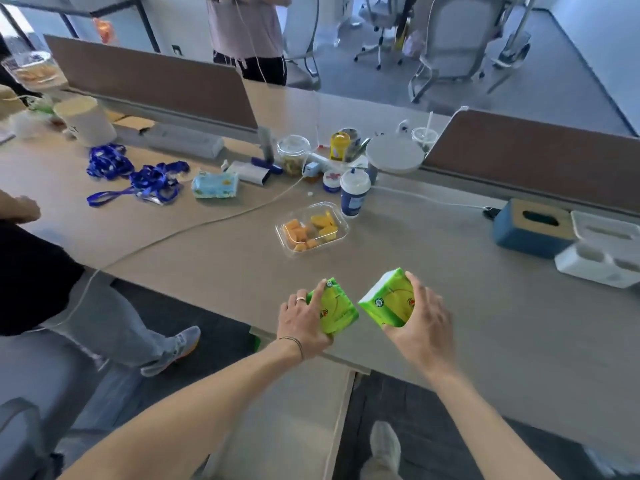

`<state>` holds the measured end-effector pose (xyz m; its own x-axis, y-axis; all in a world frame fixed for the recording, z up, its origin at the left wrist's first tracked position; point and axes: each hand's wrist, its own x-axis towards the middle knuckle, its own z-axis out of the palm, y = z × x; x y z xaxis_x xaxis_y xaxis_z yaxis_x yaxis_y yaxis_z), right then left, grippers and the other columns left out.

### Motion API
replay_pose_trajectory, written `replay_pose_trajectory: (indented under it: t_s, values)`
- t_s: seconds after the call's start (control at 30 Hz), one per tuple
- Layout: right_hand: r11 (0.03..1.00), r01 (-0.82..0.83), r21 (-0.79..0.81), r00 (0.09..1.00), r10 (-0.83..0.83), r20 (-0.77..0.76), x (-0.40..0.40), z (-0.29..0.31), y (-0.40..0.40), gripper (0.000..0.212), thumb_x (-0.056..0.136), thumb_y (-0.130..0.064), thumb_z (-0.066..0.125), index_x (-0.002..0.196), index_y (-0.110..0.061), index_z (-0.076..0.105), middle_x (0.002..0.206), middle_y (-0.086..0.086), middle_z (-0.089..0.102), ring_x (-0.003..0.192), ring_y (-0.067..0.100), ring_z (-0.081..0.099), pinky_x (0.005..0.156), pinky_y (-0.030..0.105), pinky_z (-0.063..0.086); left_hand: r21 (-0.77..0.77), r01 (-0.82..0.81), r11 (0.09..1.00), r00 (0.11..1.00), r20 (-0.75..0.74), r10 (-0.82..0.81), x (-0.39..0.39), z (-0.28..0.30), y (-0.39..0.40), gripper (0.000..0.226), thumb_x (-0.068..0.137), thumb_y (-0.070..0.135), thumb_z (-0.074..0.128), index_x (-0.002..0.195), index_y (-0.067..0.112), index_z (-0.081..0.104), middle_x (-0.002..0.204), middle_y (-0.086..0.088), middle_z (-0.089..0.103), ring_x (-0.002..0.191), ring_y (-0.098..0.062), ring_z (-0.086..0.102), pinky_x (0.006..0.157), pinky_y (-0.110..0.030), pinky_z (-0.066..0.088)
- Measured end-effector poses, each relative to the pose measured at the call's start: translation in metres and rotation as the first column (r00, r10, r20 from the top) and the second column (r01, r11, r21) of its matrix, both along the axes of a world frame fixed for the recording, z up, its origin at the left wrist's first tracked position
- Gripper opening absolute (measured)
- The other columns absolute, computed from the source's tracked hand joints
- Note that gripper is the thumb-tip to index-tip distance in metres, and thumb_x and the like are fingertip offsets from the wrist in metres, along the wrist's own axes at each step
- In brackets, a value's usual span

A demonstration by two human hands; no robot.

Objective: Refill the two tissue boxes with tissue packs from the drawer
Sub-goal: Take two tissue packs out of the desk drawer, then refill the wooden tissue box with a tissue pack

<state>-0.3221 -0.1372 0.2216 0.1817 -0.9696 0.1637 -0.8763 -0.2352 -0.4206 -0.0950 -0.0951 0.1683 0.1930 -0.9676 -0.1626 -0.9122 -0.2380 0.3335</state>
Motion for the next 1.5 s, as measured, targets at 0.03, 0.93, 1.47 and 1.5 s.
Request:
replay_pose_trajectory:
  t_s: [0.03, 0.93, 1.47, 1.5]
  values:
    - [1.0, -0.021, 0.0, 1.0, 0.021, -0.012, -0.006, -0.002, -0.018, 0.106, 0.057, -0.041, 0.087, 0.148, -0.025, 0.034, 0.122, 0.005, 0.062, 0.107, 0.029, 0.055, 0.09, 0.043, 0.045, 0.0, -0.021, 1.0, 1.0, 0.011, 0.021, -0.004, -0.002, -0.016, 0.118, 0.061, 0.054, 0.074, 0.154, 0.038, 0.002, 0.125, -0.007, 0.048, 0.111, -0.025, 0.047, 0.094, -0.035, 0.039]
    - [0.823, -0.475, 0.312, 0.798, 0.553, -0.242, -0.021, -0.107, -0.236, 0.1, 0.056, -0.028, 0.075, 0.149, -0.026, 0.038, 0.13, 0.007, 0.054, 0.113, 0.03, 0.054, 0.099, 0.042, 0.039, 0.046, -0.343, 0.938, 0.936, -0.068, 0.345, -0.067, -0.022, -0.14, 0.093, 0.081, 0.054, 0.064, 0.156, 0.036, 0.011, 0.145, -0.011, 0.042, 0.14, -0.03, 0.032, 0.117, -0.043, 0.025]
    - [0.989, -0.118, 0.083, 0.993, 0.116, 0.029, -0.141, -0.008, -0.245, 0.072, 0.082, -0.024, 0.068, 0.148, -0.019, 0.04, 0.131, 0.005, 0.057, 0.122, 0.026, 0.052, 0.106, 0.04, 0.042, -0.139, -0.038, 0.99, 0.931, -0.364, -0.016, -0.21, 0.016, -0.249, 0.069, 0.093, 0.028, 0.062, 0.154, 0.021, 0.031, 0.129, -0.01, 0.049, 0.115, -0.032, 0.053, 0.098, -0.04, 0.042]
    - [0.994, -0.06, 0.089, 0.997, 0.055, 0.061, -0.156, -0.001, -0.247, 0.071, 0.083, -0.023, 0.067, 0.149, -0.02, 0.039, 0.134, 0.005, 0.055, 0.124, 0.026, 0.051, 0.107, 0.039, 0.041, -0.143, -0.009, 0.99, 0.923, -0.382, -0.047, -0.228, 0.019, -0.256, 0.068, 0.093, 0.027, 0.062, 0.153, 0.021, 0.031, 0.129, -0.011, 0.049, 0.114, -0.033, 0.053, 0.097, -0.039, 0.042]
